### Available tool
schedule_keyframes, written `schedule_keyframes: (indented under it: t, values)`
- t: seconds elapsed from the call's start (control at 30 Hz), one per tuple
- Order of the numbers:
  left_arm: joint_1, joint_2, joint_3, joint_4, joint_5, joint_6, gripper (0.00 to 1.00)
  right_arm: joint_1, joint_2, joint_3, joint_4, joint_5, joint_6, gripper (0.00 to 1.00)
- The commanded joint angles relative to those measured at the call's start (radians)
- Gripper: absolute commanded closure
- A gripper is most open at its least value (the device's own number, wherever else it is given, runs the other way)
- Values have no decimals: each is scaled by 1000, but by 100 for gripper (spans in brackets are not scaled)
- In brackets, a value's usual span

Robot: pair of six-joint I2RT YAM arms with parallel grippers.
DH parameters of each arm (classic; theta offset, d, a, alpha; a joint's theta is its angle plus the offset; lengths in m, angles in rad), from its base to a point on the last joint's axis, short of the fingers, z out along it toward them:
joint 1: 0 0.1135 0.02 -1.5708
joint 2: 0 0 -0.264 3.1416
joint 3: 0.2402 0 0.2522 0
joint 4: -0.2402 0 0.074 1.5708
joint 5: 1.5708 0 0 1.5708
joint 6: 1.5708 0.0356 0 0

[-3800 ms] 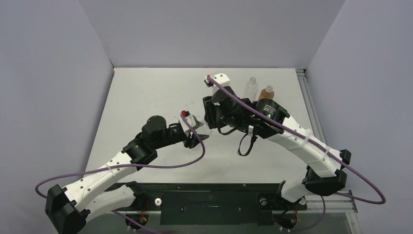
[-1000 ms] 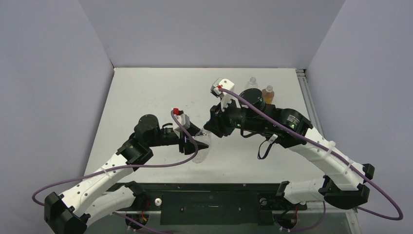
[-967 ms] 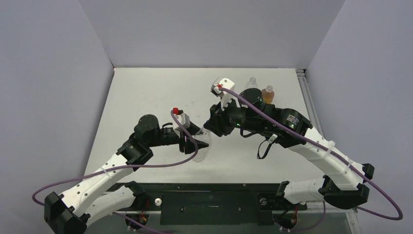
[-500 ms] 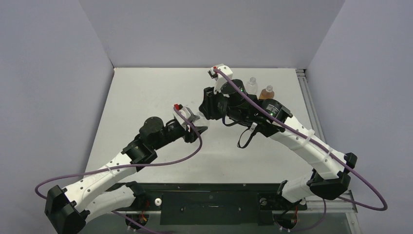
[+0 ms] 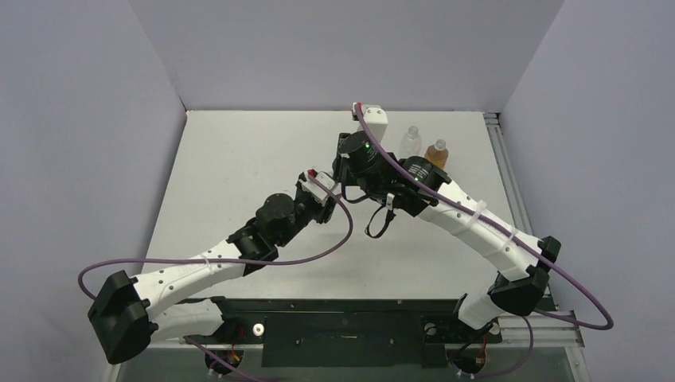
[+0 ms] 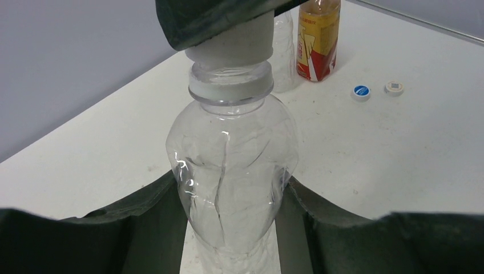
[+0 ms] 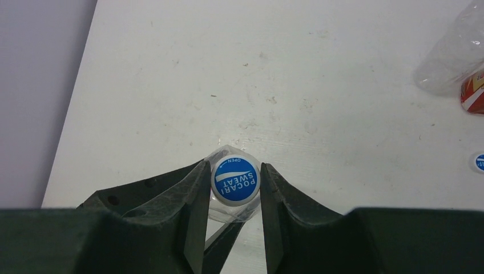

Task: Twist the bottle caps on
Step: Screw the bottle cap onto the plastic bottle.

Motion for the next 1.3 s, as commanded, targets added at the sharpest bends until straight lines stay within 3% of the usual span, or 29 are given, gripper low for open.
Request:
schedule_keyframes:
  t: [0.0, 0.27, 0.57, 1.07, 1.27]
  values:
    - [-11, -1, 126, 305, -51, -16, 100, 47, 7, -59, -32, 16, 75, 100]
    - [-11, 5, 115, 296, 10, -18, 100, 57, 34, -28, -32, 29, 72, 100]
    - [8, -27, 79, 238, 120, -50, 100, 68, -48, -59, 33, 27, 14, 74]
    - [18, -46, 52, 163, 219, -82, 100, 67, -92, 0, 1, 41, -18, 45]
    - [47, -69, 38, 134, 355, -118, 100, 65, -165, -45, 43, 33, -50, 27]
